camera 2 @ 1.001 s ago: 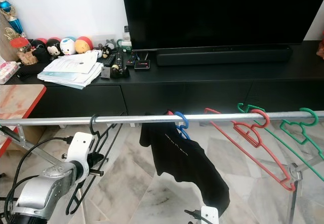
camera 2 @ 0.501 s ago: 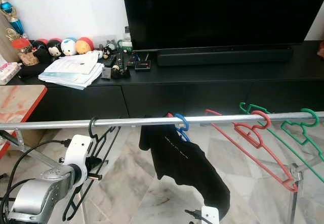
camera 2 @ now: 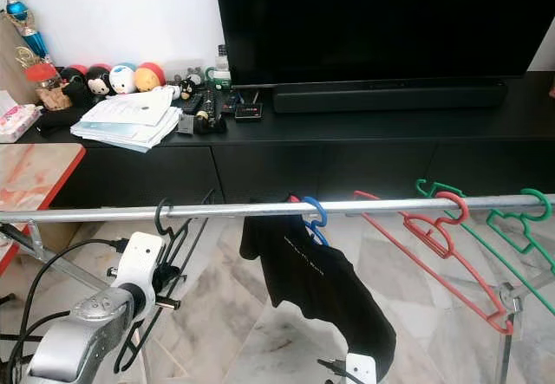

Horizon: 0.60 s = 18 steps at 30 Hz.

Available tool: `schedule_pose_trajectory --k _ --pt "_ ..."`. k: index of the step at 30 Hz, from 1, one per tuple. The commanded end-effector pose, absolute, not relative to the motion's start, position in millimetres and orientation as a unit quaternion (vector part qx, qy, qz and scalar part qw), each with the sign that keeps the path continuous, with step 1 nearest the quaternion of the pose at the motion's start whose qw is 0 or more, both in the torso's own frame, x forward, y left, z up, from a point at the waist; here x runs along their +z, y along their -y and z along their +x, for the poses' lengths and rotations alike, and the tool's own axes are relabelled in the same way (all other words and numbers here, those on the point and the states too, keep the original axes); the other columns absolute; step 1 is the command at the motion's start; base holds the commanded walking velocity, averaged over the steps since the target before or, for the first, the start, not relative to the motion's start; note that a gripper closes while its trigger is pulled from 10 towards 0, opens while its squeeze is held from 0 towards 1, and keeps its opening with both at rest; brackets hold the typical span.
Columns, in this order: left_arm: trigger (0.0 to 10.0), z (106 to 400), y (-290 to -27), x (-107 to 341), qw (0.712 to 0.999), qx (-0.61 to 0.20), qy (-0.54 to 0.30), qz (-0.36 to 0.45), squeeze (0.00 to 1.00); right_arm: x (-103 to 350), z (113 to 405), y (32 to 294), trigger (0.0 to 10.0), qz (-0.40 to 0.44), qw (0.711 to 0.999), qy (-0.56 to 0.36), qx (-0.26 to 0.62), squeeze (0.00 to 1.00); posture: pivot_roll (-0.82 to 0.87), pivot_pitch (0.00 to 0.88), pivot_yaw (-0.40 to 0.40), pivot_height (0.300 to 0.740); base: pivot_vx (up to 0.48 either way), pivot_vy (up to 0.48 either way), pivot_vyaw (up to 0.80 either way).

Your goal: Hang hanger

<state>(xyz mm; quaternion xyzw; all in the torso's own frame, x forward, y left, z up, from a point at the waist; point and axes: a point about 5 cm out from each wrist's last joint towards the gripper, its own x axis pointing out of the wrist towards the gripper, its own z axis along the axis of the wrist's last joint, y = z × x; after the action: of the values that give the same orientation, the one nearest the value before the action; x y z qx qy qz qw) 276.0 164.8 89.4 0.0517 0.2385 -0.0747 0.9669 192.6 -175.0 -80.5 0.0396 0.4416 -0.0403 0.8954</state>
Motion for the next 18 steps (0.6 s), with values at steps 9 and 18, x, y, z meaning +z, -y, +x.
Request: schedule_pose_trajectory --k 9,18 --pt "10.0 271 -171 78 0.965 -0.065 -0.250 0.050 1.00 -82 189 173 10.0 0.043 0.893 -0.446 -0.039 0.00 0.05 0.077 0.090 0.740 0.000 0.000 0.00" --pt "10.0 272 -170 92 0.976 -0.062 -0.205 0.038 1.00 -82 189 173 10.0 0.045 0.893 -0.446 -0.039 0.00 0.05 0.075 0.092 0.740 0.000 0.000 0.00"
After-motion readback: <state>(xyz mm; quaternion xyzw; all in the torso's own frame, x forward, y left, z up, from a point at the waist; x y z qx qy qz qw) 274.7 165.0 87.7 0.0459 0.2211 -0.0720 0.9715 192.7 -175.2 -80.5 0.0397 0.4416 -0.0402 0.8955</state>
